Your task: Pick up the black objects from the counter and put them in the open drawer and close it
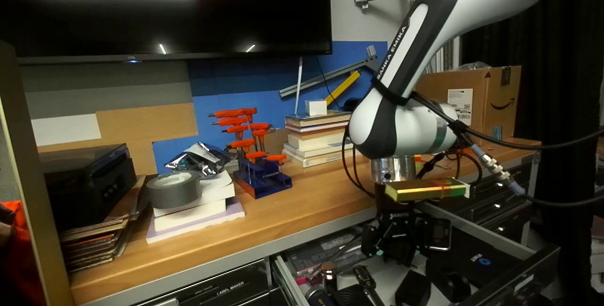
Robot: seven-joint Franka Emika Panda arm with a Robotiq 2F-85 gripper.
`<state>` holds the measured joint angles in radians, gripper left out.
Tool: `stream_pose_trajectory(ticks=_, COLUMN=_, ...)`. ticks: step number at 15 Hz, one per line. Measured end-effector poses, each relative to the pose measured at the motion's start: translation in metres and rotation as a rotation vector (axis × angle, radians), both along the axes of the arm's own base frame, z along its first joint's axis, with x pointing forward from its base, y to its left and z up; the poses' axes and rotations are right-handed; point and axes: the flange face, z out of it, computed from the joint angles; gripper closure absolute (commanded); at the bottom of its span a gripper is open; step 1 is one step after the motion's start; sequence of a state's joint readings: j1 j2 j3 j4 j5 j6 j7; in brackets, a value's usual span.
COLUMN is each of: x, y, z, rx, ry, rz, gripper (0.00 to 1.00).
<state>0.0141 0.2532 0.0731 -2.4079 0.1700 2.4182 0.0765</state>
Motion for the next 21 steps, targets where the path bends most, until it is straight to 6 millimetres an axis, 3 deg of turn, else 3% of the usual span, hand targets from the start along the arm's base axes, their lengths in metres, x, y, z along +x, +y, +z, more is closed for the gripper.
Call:
stream_pose_trajectory(ticks=5, x=0.008, y=0.014, z=-0.006, rx=-0.007, ry=-0.073, rz=0.016, gripper=0.79)
stream_pose_trajectory(ticks=10, x=0.021, y=0.016, z=-0.026, rx=-0.013, ry=-0.112, rz=0.009, gripper=0.79)
stream_pose_trajectory(ticks=11, x=0.023, y=0.016, z=-0.030, rx=-0.014, ry=-0.113, rz=0.005, gripper=0.42)
stream_pose_trajectory(ticks=13, x=0.028, y=0.015, z=-0.038, rx=-0.018, ry=-0.119, rz=-0.005, gripper=0.34)
stream_pose_trajectory(ticks=17, x=0.038, y=0.007, z=-0.046, rx=-0.034, ry=-0.127, rz=-0.035, gripper=0.03)
stream_pose_trajectory(ticks=21, x=0.047, y=-0.007, z=-0.045, rx=-0.079, ry=-0.152, rz=-0.067, gripper=0.00)
